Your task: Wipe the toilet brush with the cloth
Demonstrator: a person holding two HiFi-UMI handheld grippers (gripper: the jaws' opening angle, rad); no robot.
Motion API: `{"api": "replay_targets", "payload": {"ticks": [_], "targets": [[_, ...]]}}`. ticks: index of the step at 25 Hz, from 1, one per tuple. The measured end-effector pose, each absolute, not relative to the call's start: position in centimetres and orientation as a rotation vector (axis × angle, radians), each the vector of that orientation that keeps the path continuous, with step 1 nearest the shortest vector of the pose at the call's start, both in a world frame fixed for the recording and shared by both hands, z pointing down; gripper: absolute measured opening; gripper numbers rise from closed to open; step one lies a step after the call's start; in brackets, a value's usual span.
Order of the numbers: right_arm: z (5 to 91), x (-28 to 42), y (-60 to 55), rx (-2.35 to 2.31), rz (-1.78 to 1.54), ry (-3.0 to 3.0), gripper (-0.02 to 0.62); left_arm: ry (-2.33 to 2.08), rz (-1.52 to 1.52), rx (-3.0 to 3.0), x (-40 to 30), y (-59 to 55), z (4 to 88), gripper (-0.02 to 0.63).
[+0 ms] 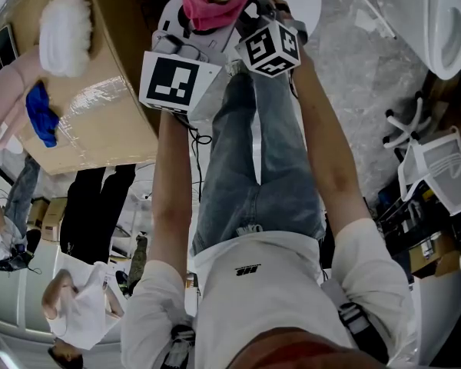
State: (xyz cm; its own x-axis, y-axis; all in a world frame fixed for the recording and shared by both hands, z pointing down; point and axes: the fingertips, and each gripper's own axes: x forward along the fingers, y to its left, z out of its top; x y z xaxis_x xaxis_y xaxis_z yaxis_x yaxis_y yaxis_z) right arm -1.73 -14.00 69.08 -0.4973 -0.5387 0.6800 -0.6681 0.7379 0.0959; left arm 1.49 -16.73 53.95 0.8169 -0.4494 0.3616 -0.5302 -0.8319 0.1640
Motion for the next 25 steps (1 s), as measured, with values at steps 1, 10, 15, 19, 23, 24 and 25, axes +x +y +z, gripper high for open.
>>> {"api": "replay_targets", "payload": {"ticks": [1, 10, 15, 19, 23, 24, 25], "targets": [[69.0, -1.7, -14.0, 0.907, 0.232, -2.220, 0.058, -0.750, 0.465, 2.742, 1.5, -16.6, 54.4, 0.120], [69.0, -1.6, -14.0, 0.912, 0.225, -2.223, 0.058, -0.749, 0.524, 2.700, 1.2, -15.9, 59.0, 0.119], [69.1, -1.3, -14.0, 0.917, 0.224, -2.227, 0.058, -0.753, 0.558, 2.678, 1.4, -15.7, 61.5, 0.120], [69.1, -1.4, -14.1, 0.917, 0.224, -2.228, 0.058, -0.752, 0.616, 2.653, 1.3, -15.6, 63.8, 0.120], [69.2, -1.5, -14.2, 0.914, 0.232, -2.226, 0.058, -0.750, 0.628, 2.638, 1.2, -15.6, 65.1, 0.120], [69.2, -1.5, -14.2, 0.913, 0.234, -2.226, 0.058, -0.749, 0.631, 2.638, 1.2, -15.6, 65.1, 0.120], [69.2, -1.5, -14.1, 0.912, 0.234, -2.225, 0.058, -0.748, 0.639, 2.637, 1.2, -15.5, 65.1, 0.120]]}}
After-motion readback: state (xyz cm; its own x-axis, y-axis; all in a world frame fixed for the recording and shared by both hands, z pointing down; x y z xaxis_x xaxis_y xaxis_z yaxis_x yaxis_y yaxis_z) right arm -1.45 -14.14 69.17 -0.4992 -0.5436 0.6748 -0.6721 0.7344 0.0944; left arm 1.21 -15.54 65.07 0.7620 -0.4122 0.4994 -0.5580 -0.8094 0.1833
